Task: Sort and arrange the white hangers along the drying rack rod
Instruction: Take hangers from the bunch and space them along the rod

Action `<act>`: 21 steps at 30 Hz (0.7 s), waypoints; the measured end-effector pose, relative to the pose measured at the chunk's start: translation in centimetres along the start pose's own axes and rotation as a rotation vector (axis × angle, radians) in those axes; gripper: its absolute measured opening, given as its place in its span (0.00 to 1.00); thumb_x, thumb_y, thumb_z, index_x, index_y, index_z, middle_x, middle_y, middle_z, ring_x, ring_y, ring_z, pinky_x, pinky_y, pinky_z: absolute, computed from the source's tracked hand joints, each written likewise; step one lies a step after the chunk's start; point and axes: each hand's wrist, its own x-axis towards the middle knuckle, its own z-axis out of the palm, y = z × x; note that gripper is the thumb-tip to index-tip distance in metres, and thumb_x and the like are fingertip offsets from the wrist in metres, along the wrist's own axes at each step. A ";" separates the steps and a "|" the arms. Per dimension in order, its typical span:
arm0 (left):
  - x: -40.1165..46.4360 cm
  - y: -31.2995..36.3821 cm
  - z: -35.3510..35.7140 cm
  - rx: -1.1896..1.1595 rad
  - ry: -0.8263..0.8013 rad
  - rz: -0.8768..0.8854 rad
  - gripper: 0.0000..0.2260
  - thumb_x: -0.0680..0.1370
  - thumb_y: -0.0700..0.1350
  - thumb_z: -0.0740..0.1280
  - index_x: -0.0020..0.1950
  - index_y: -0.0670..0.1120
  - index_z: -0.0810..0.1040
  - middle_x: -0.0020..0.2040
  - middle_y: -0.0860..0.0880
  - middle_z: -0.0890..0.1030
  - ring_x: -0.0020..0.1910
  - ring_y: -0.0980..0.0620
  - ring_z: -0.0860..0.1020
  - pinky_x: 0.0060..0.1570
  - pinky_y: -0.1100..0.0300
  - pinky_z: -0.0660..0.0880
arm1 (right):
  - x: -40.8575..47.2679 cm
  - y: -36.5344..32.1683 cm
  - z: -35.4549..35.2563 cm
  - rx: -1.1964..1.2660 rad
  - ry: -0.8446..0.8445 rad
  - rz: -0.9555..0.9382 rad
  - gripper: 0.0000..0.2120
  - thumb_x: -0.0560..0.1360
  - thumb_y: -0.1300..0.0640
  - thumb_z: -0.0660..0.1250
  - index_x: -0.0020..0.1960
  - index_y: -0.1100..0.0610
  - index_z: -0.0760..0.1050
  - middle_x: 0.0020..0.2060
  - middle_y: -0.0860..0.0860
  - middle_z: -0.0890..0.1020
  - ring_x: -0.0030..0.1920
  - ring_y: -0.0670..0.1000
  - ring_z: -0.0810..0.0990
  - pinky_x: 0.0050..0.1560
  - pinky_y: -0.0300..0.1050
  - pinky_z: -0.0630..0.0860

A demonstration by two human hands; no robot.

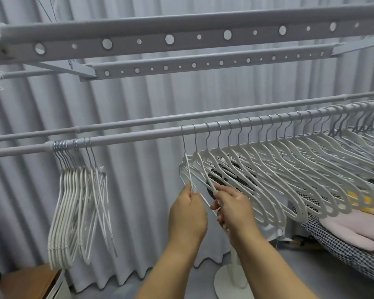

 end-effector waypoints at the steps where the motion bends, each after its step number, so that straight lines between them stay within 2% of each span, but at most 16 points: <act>1: 0.1 0.0 -0.1 0.009 0.000 0.003 0.18 0.81 0.52 0.52 0.67 0.58 0.72 0.53 0.42 0.81 0.52 0.43 0.79 0.54 0.44 0.78 | 0.0 0.1 0.0 -0.030 0.005 -0.014 0.11 0.76 0.60 0.62 0.56 0.52 0.78 0.31 0.52 0.78 0.22 0.47 0.68 0.24 0.38 0.64; 3: 0.2 -0.1 -0.3 0.030 0.005 0.011 0.16 0.82 0.51 0.52 0.63 0.56 0.76 0.46 0.44 0.81 0.46 0.46 0.79 0.51 0.44 0.79 | -0.2 0.2 0.0 -0.180 0.035 -0.082 0.12 0.77 0.57 0.62 0.59 0.52 0.77 0.34 0.50 0.80 0.28 0.48 0.75 0.28 0.41 0.68; 5: 0.0 0.0 -0.7 0.070 0.015 0.010 0.15 0.81 0.51 0.53 0.51 0.51 0.78 0.40 0.45 0.81 0.42 0.44 0.79 0.47 0.43 0.80 | -0.6 0.2 0.0 -0.526 0.120 -0.212 0.14 0.77 0.52 0.60 0.60 0.51 0.77 0.39 0.46 0.81 0.38 0.49 0.79 0.36 0.43 0.73; 7: -0.2 0.2 -1.5 0.154 0.037 0.013 0.18 0.81 0.52 0.52 0.42 0.46 0.76 0.37 0.45 0.81 0.40 0.41 0.80 0.45 0.44 0.79 | -1.1 0.1 0.3 -0.854 0.260 -0.352 0.15 0.76 0.48 0.58 0.59 0.50 0.77 0.47 0.45 0.81 0.50 0.49 0.77 0.44 0.44 0.72; 8: -0.3 0.3 -1.9 0.201 0.055 0.021 0.19 0.81 0.52 0.51 0.40 0.44 0.75 0.36 0.46 0.80 0.39 0.42 0.80 0.44 0.46 0.79 | -1.4 -0.1 0.6 -0.923 0.311 -0.410 0.16 0.76 0.48 0.58 0.58 0.50 0.77 0.51 0.46 0.81 0.54 0.50 0.74 0.47 0.44 0.70; 10: -0.5 0.7 -3.1 0.296 0.108 0.048 0.21 0.82 0.52 0.51 0.36 0.44 0.73 0.36 0.48 0.80 0.38 0.45 0.77 0.43 0.52 0.76 | -1.8 -0.6 1.7 -0.935 0.362 -0.523 0.15 0.76 0.49 0.60 0.59 0.52 0.77 0.55 0.48 0.79 0.59 0.51 0.70 0.51 0.44 0.66; 12: -0.5 0.9 -4.5 0.349 0.159 0.079 0.22 0.83 0.51 0.50 0.36 0.44 0.73 0.36 0.48 0.80 0.37 0.48 0.76 0.39 0.55 0.72 | -2.1 -0.9 3.2 -0.892 0.350 -0.642 0.15 0.76 0.49 0.59 0.56 0.53 0.78 0.52 0.49 0.79 0.57 0.51 0.70 0.51 0.41 0.63; 14: -0.7 0.9 -6.1 0.364 0.196 0.110 0.22 0.83 0.51 0.51 0.32 0.45 0.70 0.31 0.49 0.76 0.31 0.51 0.71 0.31 0.58 0.66 | -2.6 -1.1 5.1 -0.812 0.285 -0.711 0.16 0.73 0.48 0.57 0.52 0.53 0.79 0.48 0.48 0.79 0.53 0.50 0.71 0.49 0.38 0.61; 16: -0.6 0.7 -7.8 0.368 0.252 0.138 0.21 0.83 0.50 0.53 0.30 0.47 0.66 0.27 0.50 0.70 0.27 0.52 0.67 0.28 0.59 0.61 | -3.1 -1.3 7.2 -0.740 0.182 -0.719 0.13 0.74 0.49 0.59 0.50 0.53 0.78 0.45 0.46 0.78 0.51 0.48 0.71 0.48 0.37 0.61; 19: 0.1 -0.1 -10.9 0.368 0.344 0.191 0.20 0.82 0.51 0.55 0.29 0.49 0.67 0.28 0.50 0.70 0.30 0.51 0.68 0.29 0.59 0.60 | -3.8 -1.1 10.5 -0.670 0.047 -0.711 0.06 0.76 0.52 0.63 0.46 0.52 0.77 0.42 0.46 0.78 0.47 0.47 0.72 0.46 0.39 0.65; 21: 0.9 -0.7 -13.2 0.375 0.385 0.190 0.19 0.81 0.50 0.57 0.30 0.49 0.68 0.31 0.50 0.72 0.34 0.49 0.70 0.31 0.57 0.62 | -4.2 -0.7 12.6 -0.627 -0.028 -0.672 0.06 0.76 0.52 0.63 0.44 0.53 0.76 0.40 0.46 0.79 0.45 0.47 0.75 0.44 0.41 0.69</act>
